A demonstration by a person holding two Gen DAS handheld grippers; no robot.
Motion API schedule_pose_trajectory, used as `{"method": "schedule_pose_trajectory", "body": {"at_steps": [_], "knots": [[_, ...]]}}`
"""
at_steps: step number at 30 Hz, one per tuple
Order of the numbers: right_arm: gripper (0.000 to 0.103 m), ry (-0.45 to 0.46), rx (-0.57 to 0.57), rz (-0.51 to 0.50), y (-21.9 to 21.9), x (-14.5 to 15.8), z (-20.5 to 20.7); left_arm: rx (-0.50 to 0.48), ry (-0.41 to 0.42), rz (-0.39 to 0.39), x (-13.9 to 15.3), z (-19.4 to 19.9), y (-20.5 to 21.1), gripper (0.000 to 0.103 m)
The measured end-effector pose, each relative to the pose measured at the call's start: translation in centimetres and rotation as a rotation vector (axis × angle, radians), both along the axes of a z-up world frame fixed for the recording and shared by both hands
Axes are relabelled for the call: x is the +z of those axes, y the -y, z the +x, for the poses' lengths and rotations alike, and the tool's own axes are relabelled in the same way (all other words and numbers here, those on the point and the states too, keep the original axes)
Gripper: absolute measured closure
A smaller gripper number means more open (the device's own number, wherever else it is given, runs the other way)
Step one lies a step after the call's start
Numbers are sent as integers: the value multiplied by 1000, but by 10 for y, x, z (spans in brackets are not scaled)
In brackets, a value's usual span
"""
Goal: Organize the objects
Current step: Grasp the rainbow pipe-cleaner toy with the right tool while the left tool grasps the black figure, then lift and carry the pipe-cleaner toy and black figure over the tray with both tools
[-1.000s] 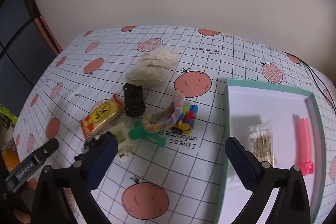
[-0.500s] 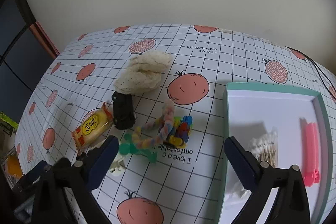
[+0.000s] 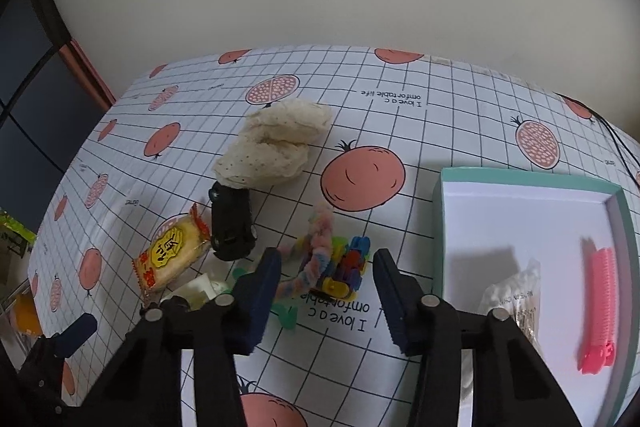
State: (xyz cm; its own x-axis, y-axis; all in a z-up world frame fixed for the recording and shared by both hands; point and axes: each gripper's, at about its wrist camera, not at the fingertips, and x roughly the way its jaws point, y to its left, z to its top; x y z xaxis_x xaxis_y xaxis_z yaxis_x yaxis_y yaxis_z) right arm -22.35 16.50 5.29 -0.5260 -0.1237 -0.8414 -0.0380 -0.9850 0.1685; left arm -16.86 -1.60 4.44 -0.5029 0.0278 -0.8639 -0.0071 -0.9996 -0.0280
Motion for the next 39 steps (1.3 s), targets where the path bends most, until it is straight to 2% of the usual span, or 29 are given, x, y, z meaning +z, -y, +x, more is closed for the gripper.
{"method": "schedule_pose_trajectory", "body": {"at_steps": [2, 5, 7, 9, 12, 28, 39], "knots": [[63, 3, 6, -2, 1, -1, -1, -6, 5, 1, -3, -2, -2, 2], [71, 10, 10, -1, 4, -4, -3, -18, 16, -13, -7, -3, -6, 10], [80, 7, 5, 5, 4, -5, -4, -22, 25, -12, -10, -4, -7, 17], [85, 11, 3, -15, 3, -5, -4, -24, 32, -4, -13, -6, -6, 19], [91, 10, 7, -19, 3, -6, -3, -28, 48, -1, -16, -8, -7, 29], [95, -32, 41, -59, 1, 13, 6, -52, 19, -19, -10, -6, -10, 29], [95, -114, 62, -83, 3, 49, 20, -45, -50, 4, 13, 4, -6, 29]]}}
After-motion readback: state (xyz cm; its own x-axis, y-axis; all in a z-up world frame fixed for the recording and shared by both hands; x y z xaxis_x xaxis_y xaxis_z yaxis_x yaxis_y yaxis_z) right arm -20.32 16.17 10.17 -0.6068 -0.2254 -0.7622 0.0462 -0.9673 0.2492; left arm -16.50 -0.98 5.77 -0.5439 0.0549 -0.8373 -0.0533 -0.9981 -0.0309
